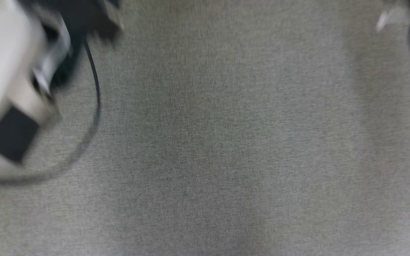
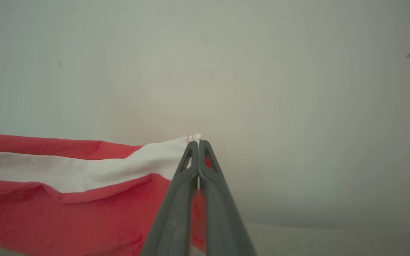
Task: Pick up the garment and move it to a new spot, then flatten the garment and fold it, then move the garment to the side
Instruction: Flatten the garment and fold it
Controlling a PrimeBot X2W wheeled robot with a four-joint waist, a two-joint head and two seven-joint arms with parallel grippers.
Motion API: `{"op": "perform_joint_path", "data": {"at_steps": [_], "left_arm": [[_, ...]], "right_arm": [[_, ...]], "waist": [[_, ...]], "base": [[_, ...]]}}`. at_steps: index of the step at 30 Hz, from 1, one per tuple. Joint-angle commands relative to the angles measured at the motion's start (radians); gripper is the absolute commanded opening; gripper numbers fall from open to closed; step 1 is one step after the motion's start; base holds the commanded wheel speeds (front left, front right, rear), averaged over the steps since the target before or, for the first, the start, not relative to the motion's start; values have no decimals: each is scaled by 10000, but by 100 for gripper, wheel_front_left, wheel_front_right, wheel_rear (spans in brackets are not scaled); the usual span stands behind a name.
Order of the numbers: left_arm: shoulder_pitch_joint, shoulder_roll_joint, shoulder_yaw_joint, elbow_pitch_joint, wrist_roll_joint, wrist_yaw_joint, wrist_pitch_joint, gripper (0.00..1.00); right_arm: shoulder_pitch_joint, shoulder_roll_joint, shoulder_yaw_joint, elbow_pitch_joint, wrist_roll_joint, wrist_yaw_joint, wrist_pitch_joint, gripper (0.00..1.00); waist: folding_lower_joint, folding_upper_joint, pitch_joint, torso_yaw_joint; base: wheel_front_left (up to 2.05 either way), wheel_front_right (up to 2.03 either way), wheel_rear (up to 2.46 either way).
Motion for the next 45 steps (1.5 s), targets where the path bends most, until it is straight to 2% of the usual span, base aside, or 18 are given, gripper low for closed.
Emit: {"op": "perform_joint_path", "data": {"at_steps": [1, 10, 17, 22, 27, 35, 45], "left_arm": [[1068, -11, 400, -487, 229, 105, -27, 0], [5093, -248, 1503, -2253, 1652, 460, -29, 0], [8122, -364, 1970, -2996, 2847, 276, -28, 0], [9723, -567, 2031, -3065, 3543, 113, -29, 0], [10873, -840, 2374, -3028, 3833, 9, -29, 0], [12412, -1023, 2991, -3215, 4088, -74, -29, 0], [13323, -1173, 3098, -3332, 4158, -59, -30, 0]], "right_arm": [[1096, -102, -197, -548, -82, -31, -39, 0], [5137, -356, -742, -2458, -590, -31, -41, 0], [8013, -198, -1257, -3467, -609, -29, -42, 0], [9763, 10, -1610, -3997, -617, -29, 71, 0], [11246, 244, -2034, -4498, -947, -29, 270, 0], [13533, 961, -3023, -5661, -1264, -29, 909, 0], [15513, 1971, -4306, -7084, -1715, -29, 1771, 0]], "waist": [[2, 1, -862, 30], [2, 1, -1874, 14], [2, 1, -2689, -126], [2, 1, -3198, -98], [2, 1, -3643, -46], [2, 1, -4222, 98], [2, 1, -4786, 359]], "base": [[0, 0, 0], [0, 0, 0], [0, 0, 0], [0, 0, 0], [0, 0, 0], [0, 0, 0], [0, 0, 0]]}}
